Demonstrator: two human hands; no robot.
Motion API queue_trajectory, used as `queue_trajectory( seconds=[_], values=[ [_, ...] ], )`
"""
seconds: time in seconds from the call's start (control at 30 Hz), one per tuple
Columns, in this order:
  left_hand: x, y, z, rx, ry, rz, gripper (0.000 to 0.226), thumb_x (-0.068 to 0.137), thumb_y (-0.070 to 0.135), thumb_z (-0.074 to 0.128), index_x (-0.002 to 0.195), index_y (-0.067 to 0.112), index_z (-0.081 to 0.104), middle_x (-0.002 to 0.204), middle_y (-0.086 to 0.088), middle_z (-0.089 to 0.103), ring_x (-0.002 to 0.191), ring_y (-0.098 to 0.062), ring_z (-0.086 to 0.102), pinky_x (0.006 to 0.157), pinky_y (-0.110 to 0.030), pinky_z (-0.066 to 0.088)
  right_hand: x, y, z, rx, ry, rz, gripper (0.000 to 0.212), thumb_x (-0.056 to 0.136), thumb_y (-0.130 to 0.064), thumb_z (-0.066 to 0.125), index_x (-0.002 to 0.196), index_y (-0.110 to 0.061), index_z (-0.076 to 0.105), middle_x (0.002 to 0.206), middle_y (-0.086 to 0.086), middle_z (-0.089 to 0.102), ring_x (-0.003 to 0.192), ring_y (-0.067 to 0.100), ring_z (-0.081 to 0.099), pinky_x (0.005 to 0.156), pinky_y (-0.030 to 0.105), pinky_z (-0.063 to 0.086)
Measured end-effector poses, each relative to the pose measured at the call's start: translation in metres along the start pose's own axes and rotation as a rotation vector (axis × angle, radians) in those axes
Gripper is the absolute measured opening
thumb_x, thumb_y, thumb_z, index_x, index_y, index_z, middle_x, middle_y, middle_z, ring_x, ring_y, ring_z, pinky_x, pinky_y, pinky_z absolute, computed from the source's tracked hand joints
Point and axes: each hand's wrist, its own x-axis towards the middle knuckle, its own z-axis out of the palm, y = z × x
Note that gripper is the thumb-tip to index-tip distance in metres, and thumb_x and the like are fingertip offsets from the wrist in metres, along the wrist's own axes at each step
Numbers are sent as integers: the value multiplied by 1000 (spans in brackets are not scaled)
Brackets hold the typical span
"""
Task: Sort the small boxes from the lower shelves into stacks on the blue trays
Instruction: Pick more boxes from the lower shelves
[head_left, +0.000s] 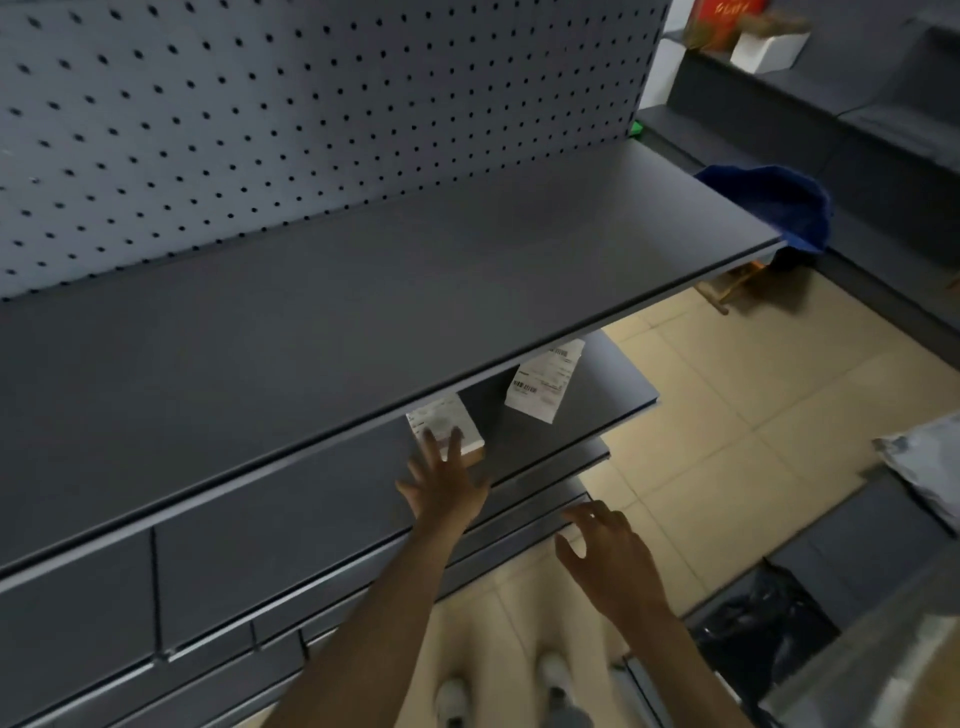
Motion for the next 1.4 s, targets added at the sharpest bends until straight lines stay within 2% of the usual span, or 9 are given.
queue_trajectory(
  seconds=[0.1, 0.17, 0.37, 0.6, 0.73, 0.93, 1.07, 1.23, 1.4],
  values=[
    [25, 8, 9, -55, -40, -114, 89, 92, 78, 35, 159, 39, -9, 168, -6, -23, 152, -44, 7, 114, -67, 22, 23, 12, 1, 12, -46, -39, 34, 88, -32, 70, 121, -27, 69, 122, -2, 66, 108, 25, 63, 78, 37, 57],
    [37, 16, 15, -143, 40, -184, 89, 91, 79, 35, 160, 40, -6, 167, -5, -24, 151, -43, 10, 114, -66, 25, 38, 20, 2, 28, -67, -66, 35, 89, -31, 67, 124, -26, 68, 126, -2, 65, 114, 24, 60, 84, 35, 55],
    [47, 34, 38, -200, 319, -206, 74, 94, 54, 50, 156, 26, 18, 170, 2, 1, 132, -44, 35, 102, -56, 43, 68, 44, 16, 98, -34, -138, 33, 84, -28, 70, 117, -22, 70, 112, 3, 69, 104, 27, 64, 84, 41, 58],
    [9, 7, 58, -228, 480, -148, 79, 82, 46, 74, 149, 29, 34, 163, 4, 21, 117, -46, 43, 81, -58, 58, 108, 51, 28, 152, -80, -151, 36, 90, -30, 66, 125, -21, 67, 121, 5, 68, 112, 29, 62, 95, 41, 51],
    [-6, -12, 70, -195, 463, -142, 81, 86, 50, 71, 154, 35, 30, 167, 7, 15, 118, -39, 42, 84, -48, 55, 156, 43, 44, 77, -26, -164, 48, 91, -37, 62, 137, -26, 57, 137, 9, 60, 124, 33, 54, 97, 44, 50],
    [-4, -20, 71, -238, 462, -114, 76, 89, 55, 68, 152, 44, 28, 168, 13, 11, 122, -36, 47, 87, -43, 55, 214, 13, 72, 43, 8, -33, 68, 93, -56, 55, 153, -30, 35, 167, 20, 16, 147, 50, 23, 114, 60, 35],
    [-1, -19, 74, -294, 528, -74, 71, 89, 46, 73, 149, 35, 38, 168, 4, 22, 126, -31, 55, 99, -32, 34, 235, -5, 83, 197, -8, 134, 85, 92, -69, 52, 161, -35, 17, 171, 9, -6, 152, 48, 6, 115, 64, 27],
    [4, -18, 77, -330, 532, -72, 69, 87, 43, 75, 147, 35, 41, 167, 4, 21, 128, -28, 53, 101, -28, 27, 259, -13, 87, 266, 110, 277, 85, 89, -70, 54, 158, -31, 24, 171, 11, 0, 150, 47, 16, 114, 64, 29],
    [3, -18, 82, -318, 549, -73, 74, 87, 44, 75, 150, 36, 37, 168, 6, 18, 128, -28, 50, 92, -13, 23, 256, 4, 89, 211, 147, 230, 80, 81, -57, 61, 151, -33, 32, 169, 9, 11, 143, 48, 27, 105, 61, 40]
  ],
)
